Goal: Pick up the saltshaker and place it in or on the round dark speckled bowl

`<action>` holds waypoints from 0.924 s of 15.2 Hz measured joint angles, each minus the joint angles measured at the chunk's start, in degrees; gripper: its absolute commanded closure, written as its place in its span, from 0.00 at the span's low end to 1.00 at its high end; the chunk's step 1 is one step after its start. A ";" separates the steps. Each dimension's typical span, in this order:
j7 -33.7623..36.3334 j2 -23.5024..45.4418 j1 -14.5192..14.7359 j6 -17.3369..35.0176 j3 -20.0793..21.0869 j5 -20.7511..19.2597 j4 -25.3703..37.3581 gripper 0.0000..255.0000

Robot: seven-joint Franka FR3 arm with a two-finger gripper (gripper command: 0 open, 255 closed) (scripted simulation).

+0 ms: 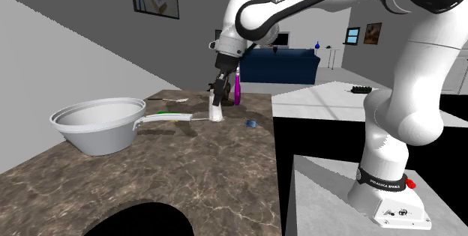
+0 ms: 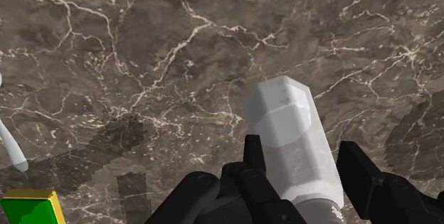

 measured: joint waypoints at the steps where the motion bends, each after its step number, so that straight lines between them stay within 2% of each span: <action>1: 0.21 -0.21 -0.01 -0.66 0.04 -0.12 0.47 1.00; 6: 2.43 -0.74 0.53 -2.94 1.10 -0.65 2.51 1.00; 14: 14.41 -0.23 4.69 -1.72 8.37 -1.98 3.40 1.00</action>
